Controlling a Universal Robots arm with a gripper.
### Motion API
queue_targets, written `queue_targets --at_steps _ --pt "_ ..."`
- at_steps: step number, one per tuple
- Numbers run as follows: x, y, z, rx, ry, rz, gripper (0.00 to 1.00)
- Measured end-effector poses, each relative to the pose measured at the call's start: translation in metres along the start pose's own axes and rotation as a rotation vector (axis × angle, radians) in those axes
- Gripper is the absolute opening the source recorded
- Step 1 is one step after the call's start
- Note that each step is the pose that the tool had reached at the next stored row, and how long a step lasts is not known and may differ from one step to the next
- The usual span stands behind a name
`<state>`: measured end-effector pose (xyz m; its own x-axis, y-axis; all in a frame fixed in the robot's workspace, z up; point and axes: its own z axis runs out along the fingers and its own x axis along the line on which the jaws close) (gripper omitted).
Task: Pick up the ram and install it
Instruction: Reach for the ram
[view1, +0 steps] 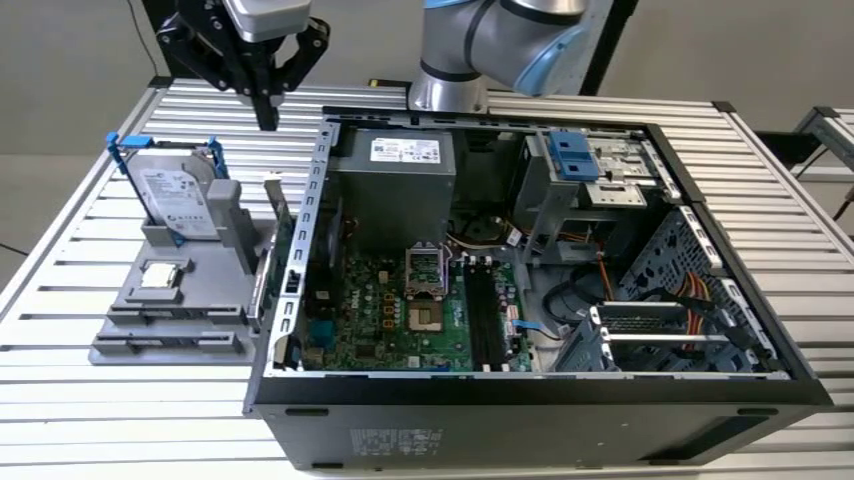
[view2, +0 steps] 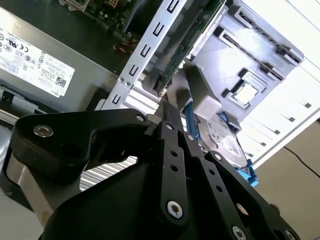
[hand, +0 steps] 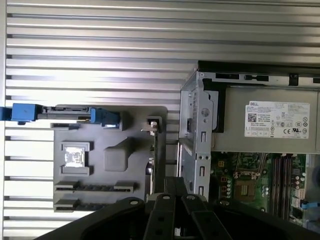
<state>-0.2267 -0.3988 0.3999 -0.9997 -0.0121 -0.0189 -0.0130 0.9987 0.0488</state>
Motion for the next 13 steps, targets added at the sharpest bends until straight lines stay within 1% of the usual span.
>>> queue_targets --at_steps 13 --pt "0.0159 0.0002 0.0001 -0.0005 0.0011 -0.024 0.0"
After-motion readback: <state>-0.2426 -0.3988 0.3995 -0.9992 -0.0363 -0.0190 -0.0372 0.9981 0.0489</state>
